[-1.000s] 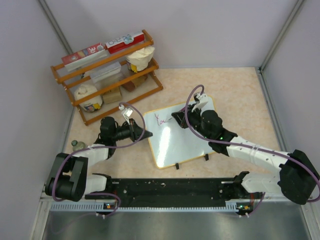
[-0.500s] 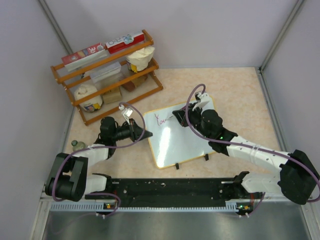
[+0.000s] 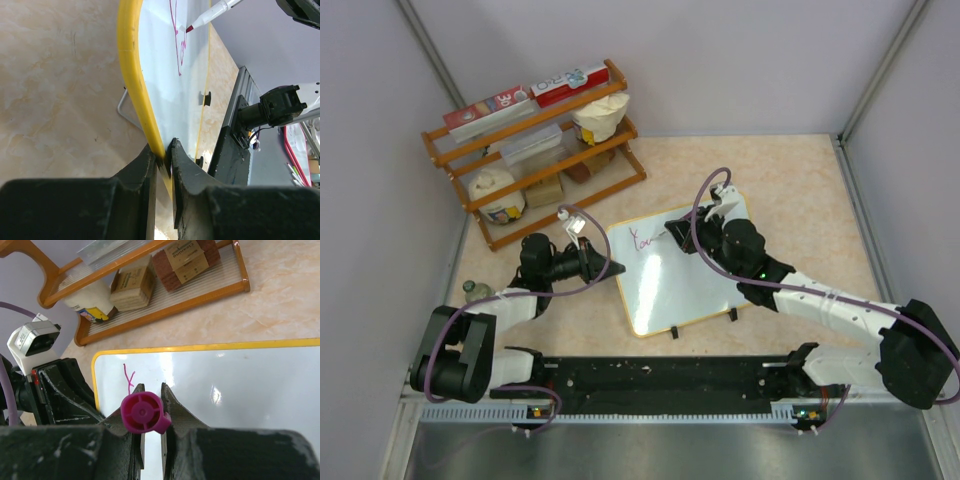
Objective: Write a sentence on the whiteboard
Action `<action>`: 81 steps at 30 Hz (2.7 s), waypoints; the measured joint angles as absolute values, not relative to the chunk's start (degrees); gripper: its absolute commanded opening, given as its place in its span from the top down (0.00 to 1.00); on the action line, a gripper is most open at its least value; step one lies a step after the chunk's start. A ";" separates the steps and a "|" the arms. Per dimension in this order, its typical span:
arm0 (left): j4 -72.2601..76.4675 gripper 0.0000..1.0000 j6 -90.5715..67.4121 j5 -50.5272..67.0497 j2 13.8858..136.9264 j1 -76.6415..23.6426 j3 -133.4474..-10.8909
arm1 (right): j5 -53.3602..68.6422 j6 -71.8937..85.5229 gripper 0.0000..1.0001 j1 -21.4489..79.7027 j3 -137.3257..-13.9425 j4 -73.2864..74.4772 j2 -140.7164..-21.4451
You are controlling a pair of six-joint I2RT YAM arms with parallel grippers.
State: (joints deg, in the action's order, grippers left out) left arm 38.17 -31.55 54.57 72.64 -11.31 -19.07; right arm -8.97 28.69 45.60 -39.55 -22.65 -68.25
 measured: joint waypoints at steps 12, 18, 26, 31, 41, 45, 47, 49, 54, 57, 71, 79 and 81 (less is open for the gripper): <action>38.13 1.00 -31.55 54.52 72.64 -11.31 -19.07 | -8.49 28.77 1.00 45.60 -38.52 -22.65 -67.64; 38.11 1.00 -31.55 54.50 72.64 -11.31 -19.07 | -8.27 28.80 1.00 45.60 -37.74 -22.61 -66.98; 38.11 1.00 -31.55 54.52 72.64 -11.31 -19.07 | -8.36 28.82 1.00 45.60 -37.39 -22.35 -66.46; 38.11 1.00 -31.55 54.52 72.64 -11.31 -19.07 | -8.29 28.80 1.00 45.60 -37.65 -21.52 -66.24; 38.17 1.00 -31.55 54.61 72.64 -11.31 -19.07 | -9.61 27.97 1.00 45.56 -40.29 -19.00 -64.51; 38.17 1.00 -31.55 54.63 72.64 -11.31 -19.07 | -10.74 27.00 1.00 45.45 -41.17 -18.55 -64.40; 38.17 1.00 -31.55 54.63 72.64 -11.31 -19.07 | -10.94 26.61 1.00 45.30 -41.39 -18.52 -64.40; 38.17 1.00 -31.55 54.63 72.64 -11.31 -19.07 | -11.20 26.46 1.00 45.12 -41.39 -18.50 -64.55; 38.17 1.00 -31.55 54.63 72.64 -11.31 -19.07 | -11.33 26.02 1.00 44.84 -41.43 -18.48 -66.06; 38.11 1.00 -31.55 54.54 72.64 -11.31 -19.07 | -11.16 26.13 1.00 44.82 -41.43 -18.83 -67.09; 38.11 1.00 -31.55 54.57 72.64 -11.31 -19.07 | -9.78 26.17 1.00 44.80 -41.39 -19.27 -67.26; 38.15 1.00 -31.55 54.61 72.64 -11.31 -19.07 | -8.21 26.22 1.00 44.80 -41.23 -19.22 -67.26; 38.15 1.00 -31.55 54.61 72.64 -11.31 -19.07 | -7.94 26.46 1.00 44.73 -41.21 -19.22 -67.24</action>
